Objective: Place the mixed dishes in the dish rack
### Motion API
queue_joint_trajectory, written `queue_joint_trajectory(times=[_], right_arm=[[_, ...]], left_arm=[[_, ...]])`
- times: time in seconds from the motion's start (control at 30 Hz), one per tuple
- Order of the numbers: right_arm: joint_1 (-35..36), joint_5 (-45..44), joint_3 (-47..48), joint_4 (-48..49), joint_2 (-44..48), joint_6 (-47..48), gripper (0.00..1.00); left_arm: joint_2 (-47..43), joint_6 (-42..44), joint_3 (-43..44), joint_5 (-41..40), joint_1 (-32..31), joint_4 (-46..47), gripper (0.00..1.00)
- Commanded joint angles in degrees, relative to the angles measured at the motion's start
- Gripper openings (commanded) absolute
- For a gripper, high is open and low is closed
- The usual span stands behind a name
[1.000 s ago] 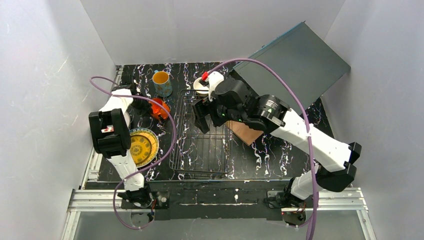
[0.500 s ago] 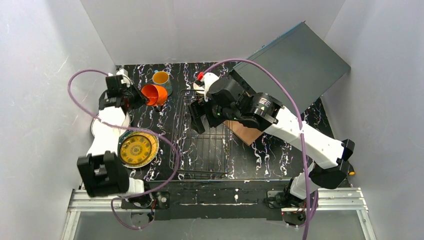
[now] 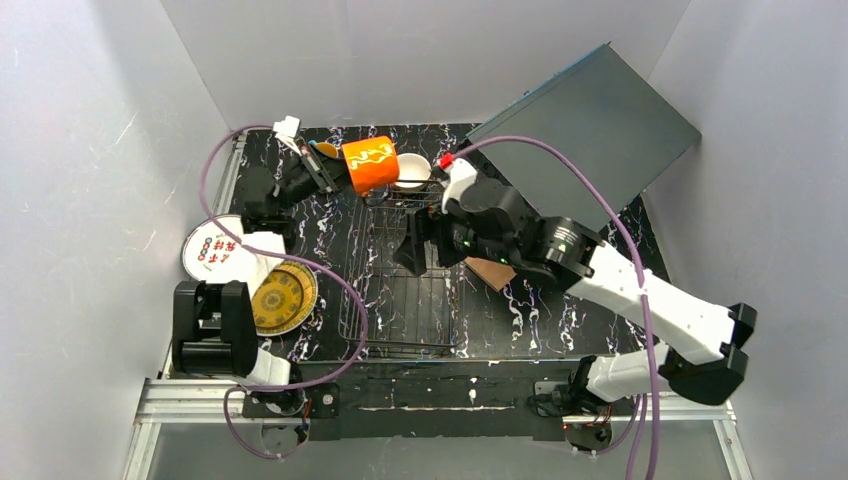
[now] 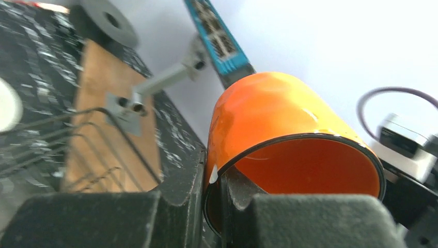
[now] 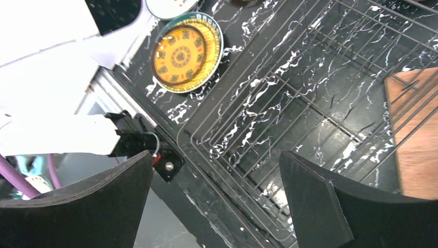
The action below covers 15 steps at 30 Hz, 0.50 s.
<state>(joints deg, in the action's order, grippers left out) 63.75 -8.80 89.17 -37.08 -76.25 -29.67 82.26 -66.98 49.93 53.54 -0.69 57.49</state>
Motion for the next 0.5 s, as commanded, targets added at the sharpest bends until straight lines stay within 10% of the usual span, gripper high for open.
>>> queue_joint_trajectory(times=[0.0, 0.2, 0.47], right_arm=[[-2.07, 0.54, -10.32, 16.4, 7.63, -6.06, 1.0], [-9.13, 9.21, -23.14, 29.4, 15.53, -11.6, 1.0], [-9.72, 13.4, -26.38, 37.17, 17.04, -10.16, 0.69]], left_arm=[[-2.62, -12.03, 0.03, 6.61, -7.7, 23.4, 0.0], [-7.0, -2.46, -1.44, 6.35, -17.24, 12.45, 0.0], [-7.02, -1.0, -3.69, 2.46, -21.97, 12.06, 0.0]])
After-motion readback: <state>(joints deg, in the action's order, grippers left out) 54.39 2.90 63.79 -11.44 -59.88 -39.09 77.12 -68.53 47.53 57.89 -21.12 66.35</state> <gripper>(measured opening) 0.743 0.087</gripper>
